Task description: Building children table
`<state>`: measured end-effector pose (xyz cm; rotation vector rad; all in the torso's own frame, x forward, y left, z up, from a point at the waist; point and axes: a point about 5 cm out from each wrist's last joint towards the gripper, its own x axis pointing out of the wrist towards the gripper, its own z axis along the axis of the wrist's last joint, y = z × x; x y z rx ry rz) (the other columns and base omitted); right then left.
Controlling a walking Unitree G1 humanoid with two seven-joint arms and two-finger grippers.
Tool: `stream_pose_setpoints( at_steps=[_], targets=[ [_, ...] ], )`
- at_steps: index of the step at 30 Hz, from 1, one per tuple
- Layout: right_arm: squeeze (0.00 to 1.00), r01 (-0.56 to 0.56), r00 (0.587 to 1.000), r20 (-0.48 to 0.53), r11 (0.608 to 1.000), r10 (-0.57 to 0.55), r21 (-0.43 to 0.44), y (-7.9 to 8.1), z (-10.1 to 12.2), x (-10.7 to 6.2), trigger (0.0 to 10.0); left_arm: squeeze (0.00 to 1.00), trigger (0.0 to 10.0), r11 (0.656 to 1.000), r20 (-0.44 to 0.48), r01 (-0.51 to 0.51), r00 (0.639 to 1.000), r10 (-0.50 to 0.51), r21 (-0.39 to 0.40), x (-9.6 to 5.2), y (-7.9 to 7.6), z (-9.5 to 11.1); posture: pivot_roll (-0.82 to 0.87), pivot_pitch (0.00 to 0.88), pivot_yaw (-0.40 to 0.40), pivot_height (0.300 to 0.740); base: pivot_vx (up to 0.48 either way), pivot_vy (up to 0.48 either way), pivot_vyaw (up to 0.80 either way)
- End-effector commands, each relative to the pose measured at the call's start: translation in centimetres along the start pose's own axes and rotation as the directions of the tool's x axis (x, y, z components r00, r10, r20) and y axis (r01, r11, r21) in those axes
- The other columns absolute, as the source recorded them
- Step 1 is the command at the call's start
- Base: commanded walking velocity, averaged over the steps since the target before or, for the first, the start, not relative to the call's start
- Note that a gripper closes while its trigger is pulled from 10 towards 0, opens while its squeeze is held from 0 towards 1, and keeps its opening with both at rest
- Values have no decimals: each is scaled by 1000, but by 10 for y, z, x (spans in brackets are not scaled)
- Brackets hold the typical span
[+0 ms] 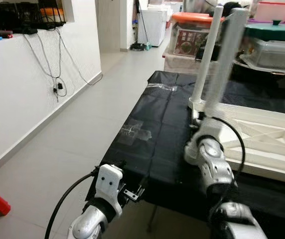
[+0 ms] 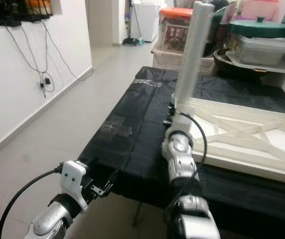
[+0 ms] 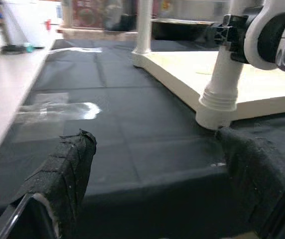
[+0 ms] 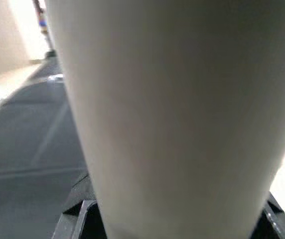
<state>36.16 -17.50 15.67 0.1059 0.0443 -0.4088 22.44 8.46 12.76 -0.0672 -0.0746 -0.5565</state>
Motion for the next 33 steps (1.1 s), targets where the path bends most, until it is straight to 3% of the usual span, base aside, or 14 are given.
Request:
stream_pose_setpoints(
  at_steps=[1,3,4,5,12,13,14,16,20,21,24,28,30,33],
  targets=[
    [0,86,993,-79,996,-84,29,-7,-15,-6,0,0,10000,1000,-14,11,1000,-11,-4,0,-2,-4,166,0,-50,740,0,0,0],
    [0,54,996,-78,997,-50,49,3,-16,-10,0,0,10000,1000,-14,10,1000,-10,-3,1,-2,-4,167,0,-52,740,0,0,0],
    [0,-20,998,-65,997,25,70,17,-16,-13,3412,0,10000,1000,-13,9,1000,-9,-2,1,-2,-4,166,0,-55,740,0,0,0],
    [1000,-120,992,-28,989,123,83,29,-14,-14,10000,0,10000,1000,-13,8,1000,-8,-3,1,-1,-4,164,0,-55,740,0,0,0],
    [1000,-266,964,42,961,264,75,39,-12,-12,10000,0,10000,1000,-14,9,1000,-9,-3,1,-1,-5,165,0,-57,740,0,0,0],
    [0,-297,954,65,953,293,61,39,-10,-11,10000,0,10000,1000,-15,10,1000,-10,-3,2,-1,-5,165,0,-57,740,0,0,0],
    [0,-297,954,65,953,293,61,39,-10,-11,10000,0,10000,1000,-15,10,1000,-10,-3,2,-1,-5,165,0,-57,740,0,0,0],
    [0,-602,797,57,799,601,-6,36,-11,-4,10000,0,10000,1000,-17,12,1000,-12,-2,2,-1,-6,164,0,-52,740,0,0,0],
    [0,-680,732,34,733,680,-6,34,-11,-3,10000,0,10000,1000,-18,13,1000,-13,-1,2,-1,-7,165,0,-55,740,0,0,0],
    [0,-865,498,-50,500,866,43,35,-3,-4,10000,0,10000,1000,-19,12,1000,-12,0,2,0,-8,167,0,-53,740,0,0,0],
    [0,-905,415,-68,419,907,68,36,0,-6,10000,0,10000,1000,-20,12,1000,-12,0,2,1,-8,168,0,-54,740,0,0,0],
    [0,-973,203,-85,210,976,93,44,9,-13,10000,0,10000,1000,-21,12,1000,-12,-1,2,1,-9,179,0,-60,740,0,0,0],
    [0,-995,0,-130,12,992,96,55,11,-22,10000,0,10000,1000,-22,14,1000,-14,0,2,1,-9,193,0,-70,740,0,0,0],
    [0,-995,-57,-156,-44,986,85,60,9,-25,10000,0,10000,1000,-23,14,1000,-13,2,3,1,-9,199,0,-71,740,0,0,0]
  ],
)
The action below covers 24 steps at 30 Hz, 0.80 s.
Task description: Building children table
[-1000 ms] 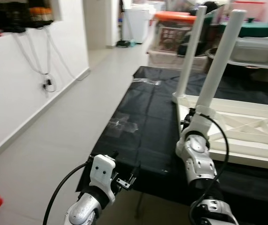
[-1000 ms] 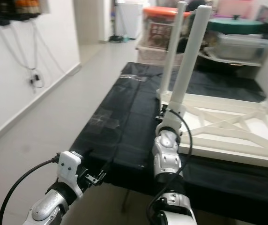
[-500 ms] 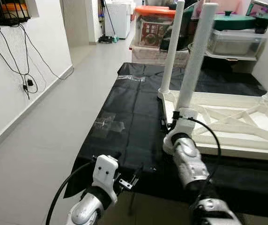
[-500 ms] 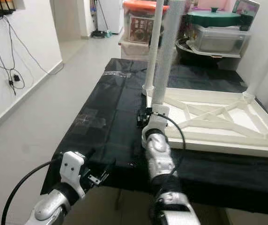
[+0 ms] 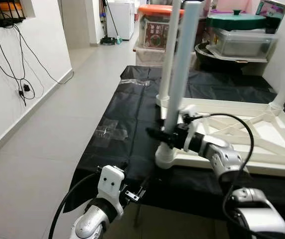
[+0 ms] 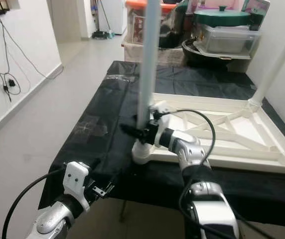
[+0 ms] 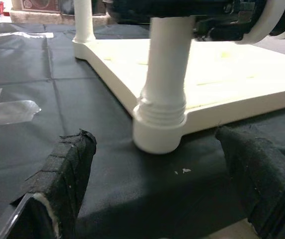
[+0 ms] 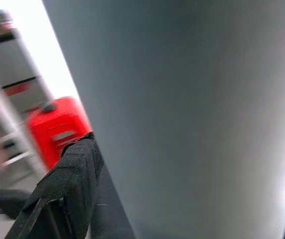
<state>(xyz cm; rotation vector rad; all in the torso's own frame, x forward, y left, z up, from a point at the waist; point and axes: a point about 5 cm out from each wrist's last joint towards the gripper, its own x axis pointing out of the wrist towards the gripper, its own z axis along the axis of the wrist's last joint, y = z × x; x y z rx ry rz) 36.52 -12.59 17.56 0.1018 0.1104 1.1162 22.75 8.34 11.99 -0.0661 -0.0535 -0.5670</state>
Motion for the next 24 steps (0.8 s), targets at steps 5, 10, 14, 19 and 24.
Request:
stream_pose_setpoints(
  at_steps=[5,10,14,19,24],
  targets=[
    [0,-207,975,-84,978,204,-20,16,-8,24,4588,0,10000,1000,-2,4,1000,-4,11,0,0,-1,204,0,-76,740,0,0,0],
    [0,188,981,-39,978,-192,-92,-2,-13,28,0,0,10000,1000,0,5,1000,-5,10,0,0,-1,196,0,-70,740,0,0,0],
    [0,348,937,-8,934,-350,-86,-12,-13,21,0,0,10000,1000,1,5,1000,-5,9,1,0,-1,193,0,-68,740,0,0,0],
    [0,787,617,22,616,-787,-15,-40,-19,-15,0,0,10000,1000,2,6,1000,-6,8,1,1,-1,174,0,-60,740,0,0,0],
    [0,982,176,11,177,-984,63,-41,-35,-56,0,0,10000,1000,3,7,1000,-7,6,1,2,-1,166,0,-55,740,0,0,0]
  ],
)
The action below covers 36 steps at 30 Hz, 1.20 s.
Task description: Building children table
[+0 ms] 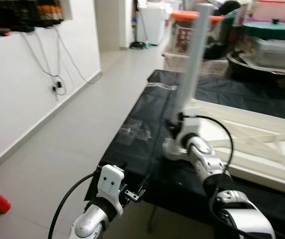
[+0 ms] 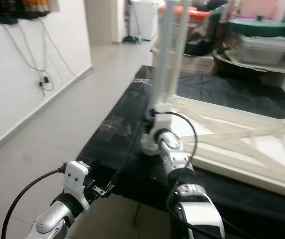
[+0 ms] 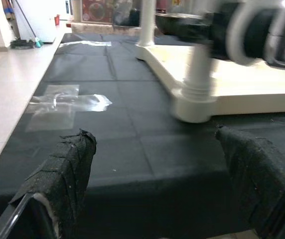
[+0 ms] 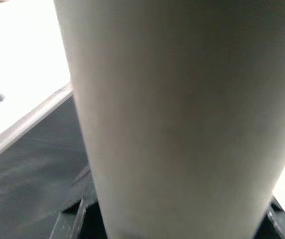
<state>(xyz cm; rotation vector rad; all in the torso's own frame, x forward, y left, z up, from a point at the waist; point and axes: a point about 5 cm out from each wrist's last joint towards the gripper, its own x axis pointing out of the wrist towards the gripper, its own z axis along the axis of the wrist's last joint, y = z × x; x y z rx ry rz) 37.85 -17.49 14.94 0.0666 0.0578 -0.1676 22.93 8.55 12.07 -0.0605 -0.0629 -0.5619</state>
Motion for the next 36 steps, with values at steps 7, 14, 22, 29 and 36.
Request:
stream_pose_setpoints(
  at_steps=[7,14,22,29,36],
  targets=[
    [0,311,948,-85,949,-307,49,-21,-22,-23,0,0,10000,1000,-5,12,1000,-12,-1,1,-1,-2,169,0,-55,740,0,0,0],
    [0,-94,993,83,984,82,153,35,-12,-21,10000,0,10000,1000,-4,10,1000,-10,-3,2,-1,-2,164,0,-60,740,0,0,0],
    [0,-509,858,125,857,498,81,27,12,-10,10000,0,10000,1000,-3,10,1000,-10,-3,3,0,-2,165,0,-59,740,0,0,0],
    [0,-944,291,-39,293,956,152,33,9,-37,10000,0,10000,1000,-1,14,1000,-14,0,4,-1,-2,174,0,-65,740,0,0,0],
    [0,-986,101,-108,114,989,122,48,3,-40,10000,0,10000,1000,0,13,1000,-13,1,3,-2,-2,183,0,-71,740,0,0,0]
  ],
)
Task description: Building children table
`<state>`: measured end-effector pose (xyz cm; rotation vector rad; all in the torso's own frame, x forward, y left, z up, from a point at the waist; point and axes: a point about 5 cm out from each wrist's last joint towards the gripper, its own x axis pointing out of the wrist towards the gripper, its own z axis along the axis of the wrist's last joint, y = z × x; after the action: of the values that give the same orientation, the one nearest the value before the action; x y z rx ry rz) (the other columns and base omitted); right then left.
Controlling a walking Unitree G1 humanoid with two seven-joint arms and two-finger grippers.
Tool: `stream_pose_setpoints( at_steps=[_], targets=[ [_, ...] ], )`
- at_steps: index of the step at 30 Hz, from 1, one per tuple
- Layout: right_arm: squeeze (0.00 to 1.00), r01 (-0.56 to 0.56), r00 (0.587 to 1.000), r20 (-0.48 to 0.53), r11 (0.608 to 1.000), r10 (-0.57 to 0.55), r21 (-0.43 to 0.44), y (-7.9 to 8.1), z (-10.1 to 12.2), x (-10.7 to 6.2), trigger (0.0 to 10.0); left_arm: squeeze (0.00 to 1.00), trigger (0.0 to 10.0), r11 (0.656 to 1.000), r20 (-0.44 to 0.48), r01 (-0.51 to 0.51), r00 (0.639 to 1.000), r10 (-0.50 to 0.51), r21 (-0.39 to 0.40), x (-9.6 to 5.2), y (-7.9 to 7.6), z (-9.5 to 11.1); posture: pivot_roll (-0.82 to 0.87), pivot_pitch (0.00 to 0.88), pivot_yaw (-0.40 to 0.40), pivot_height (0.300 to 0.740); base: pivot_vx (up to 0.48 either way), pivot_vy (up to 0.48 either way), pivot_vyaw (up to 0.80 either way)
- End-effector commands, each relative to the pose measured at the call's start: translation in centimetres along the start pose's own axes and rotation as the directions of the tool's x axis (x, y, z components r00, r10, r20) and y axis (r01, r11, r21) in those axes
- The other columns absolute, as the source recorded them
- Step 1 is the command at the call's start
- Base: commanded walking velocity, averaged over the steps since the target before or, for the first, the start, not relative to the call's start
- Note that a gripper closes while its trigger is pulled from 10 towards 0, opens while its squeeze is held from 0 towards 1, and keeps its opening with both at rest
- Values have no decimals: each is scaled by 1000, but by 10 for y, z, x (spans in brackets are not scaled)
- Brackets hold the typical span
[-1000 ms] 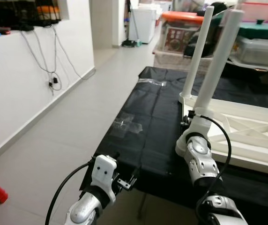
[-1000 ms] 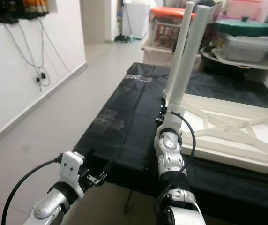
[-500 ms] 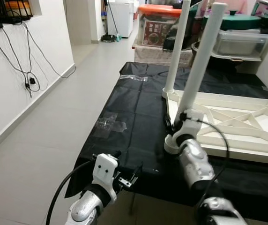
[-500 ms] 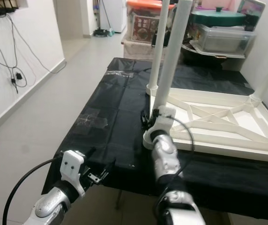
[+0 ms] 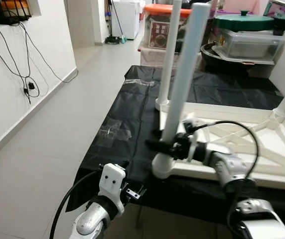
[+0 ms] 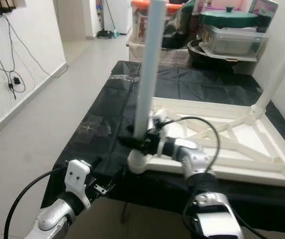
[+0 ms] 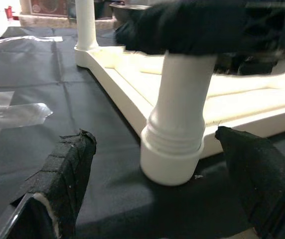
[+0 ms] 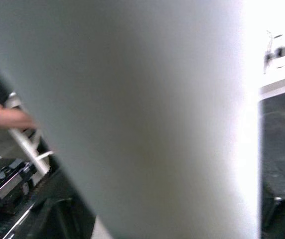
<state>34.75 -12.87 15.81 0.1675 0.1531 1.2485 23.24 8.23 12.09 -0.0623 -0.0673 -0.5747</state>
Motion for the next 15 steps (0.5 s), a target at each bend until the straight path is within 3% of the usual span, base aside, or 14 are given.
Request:
stream_pose_setpoints(
  at_steps=[1,2,3,4,5,6,7,8,10,12,13,14,15],
  targets=[
    [0,-41,997,-59,998,39,-43,3,-2,13,3294,0,10000,1000,-5,0,1000,0,2,-1,-1,-2,186,0,-73,740,0,0,0],
    [0,-41,997,-59,998,39,-43,3,-2,13,3294,0,10000,1000,-5,0,1000,0,2,-1,-1,-2,186,0,-73,740,0,0,0],
    [0,12,998,-65,997,-17,-73,0,-2,18,0,0,10000,1000,-4,-1,1000,1,2,-1,-1,-2,186,0,-73,740,0,0,0],
    [0,111,992,-52,989,-116,-99,-6,-2,22,0,0,10000,1000,-4,-2,1000,2,2,-1,-1,-2,187,0,-76,740,0,0,0],
    [0,111,992,-52,989,-116,-99,-6,-2,22,0,0,10000,1000,-4,-2,1000,2,2,-1,-1,-2,187,0,-76,740,0,0,0],
    [0,238,969,-40,965,-244,-112,-13,-2,23,0,0,10000,1000,-4,-2,1000,2,2,-2,-1,-2,186,0,-77,740,0,0,0],
    [0,238,969,-40,965,-244,-112,-13,-2,23,0,0,10000,1000,-4,-2,1000,2,2,-2,-1,-2,186,0,-77,740,0,0,0],
    [0,392,919,-9,913,-395,-112,-22,-1,21,0,0,10000,1000,-4,-2,1000,2,1,-2,-1,-2,182,0,-74,740,0,0,0],
    [0,632,775,38,771,-631,-78,-36,0,9,0,0,10000,1000,-5,-1,1000,1,0,-3,-2,-3,180,0,-74,740,0,0,0],
    [0,632,775,38,771,-631,-78,-36,0,9,0,0,10000,1000,-5,-1,1000,1,0,-3,-2,-3,180,0,-74,740,0,0,0],
    [0,784,621,44,620,-782,-43,-44,-2,-5,0,0,10000,1000,-5,-1,1000,1,-1,-3,-2,-3,174,0,-68,740,0,0,0],
    [0,784,621,44,620,-782,-43,-44,-2,-5,0,0,10000,1000,-5,-1,1000,1,-1,-3,-2,-3,174,0,-68,740,0,0,0],
    [0,916,401,47,401,-915,-4,-51,-6,-25,0,0,10000,1000,-6,0,1000,0,-1,-3,-2,-3,172,0,-69,740,0,0,0]
  ],
)
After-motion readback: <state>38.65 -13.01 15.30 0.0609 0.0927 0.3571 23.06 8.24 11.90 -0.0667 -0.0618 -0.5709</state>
